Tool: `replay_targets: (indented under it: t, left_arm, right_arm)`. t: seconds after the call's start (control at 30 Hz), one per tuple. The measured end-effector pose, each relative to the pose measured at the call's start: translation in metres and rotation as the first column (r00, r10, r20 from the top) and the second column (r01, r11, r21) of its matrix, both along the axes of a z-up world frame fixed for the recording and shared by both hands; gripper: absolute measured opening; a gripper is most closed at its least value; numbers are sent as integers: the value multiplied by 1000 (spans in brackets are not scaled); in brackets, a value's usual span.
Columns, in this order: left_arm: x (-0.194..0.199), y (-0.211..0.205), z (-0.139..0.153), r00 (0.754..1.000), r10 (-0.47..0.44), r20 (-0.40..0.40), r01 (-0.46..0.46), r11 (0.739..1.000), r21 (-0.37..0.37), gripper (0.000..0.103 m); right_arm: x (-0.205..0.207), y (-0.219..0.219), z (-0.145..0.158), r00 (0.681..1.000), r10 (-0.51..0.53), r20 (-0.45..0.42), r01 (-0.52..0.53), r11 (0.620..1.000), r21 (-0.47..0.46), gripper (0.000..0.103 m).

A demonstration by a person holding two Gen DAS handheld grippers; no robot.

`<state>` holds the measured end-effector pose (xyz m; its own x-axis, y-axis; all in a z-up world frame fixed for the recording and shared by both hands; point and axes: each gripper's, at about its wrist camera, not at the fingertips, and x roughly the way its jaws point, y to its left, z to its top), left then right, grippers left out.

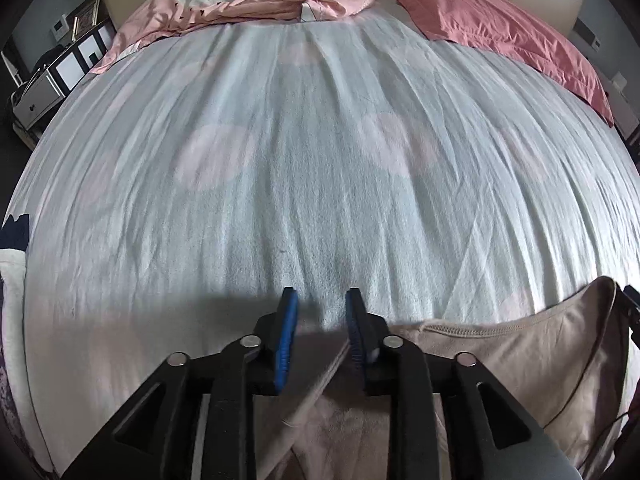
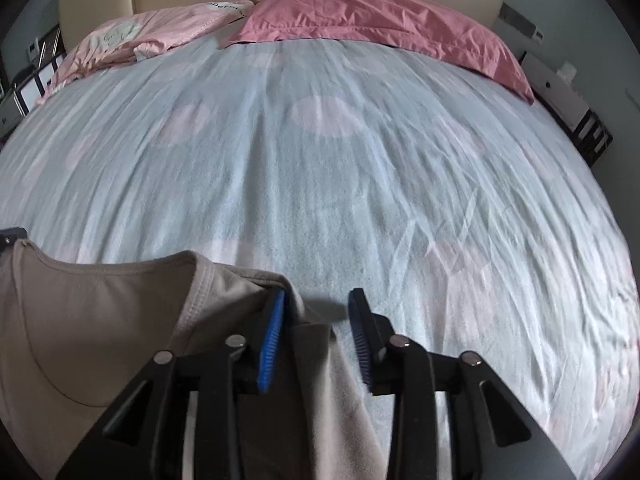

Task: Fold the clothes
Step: 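Lay the shirt flat on the bed and open both tools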

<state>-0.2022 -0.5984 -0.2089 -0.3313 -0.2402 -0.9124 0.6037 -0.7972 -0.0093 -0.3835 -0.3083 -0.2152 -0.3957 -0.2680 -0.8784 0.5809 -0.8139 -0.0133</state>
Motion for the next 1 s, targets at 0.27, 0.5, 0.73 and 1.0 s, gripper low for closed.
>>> replay_targets:
  t: [0.27,0.5,0.73,1.0]
  left_arm:
    - [54,8,54,998,19,-62,-16,999,36,44]
    - [133,58,78,1000,7,25,-6,998,-58,44]
    - [220,122,82,1000,23,20,-23,1000,-20,44]
    - [295,174,74,999,2,-52,-3,999,-36,44]
  right_arm:
    - [-5,64,36,976,-91,199,128,975,-181,47]
    - [54,142,60,970,-119,214,151,978,-142,47]
    - [156,204,72,970,-88,227,117,987,-115,46]
    - [238,256,67,946,-2,325,-31,995,97,46]
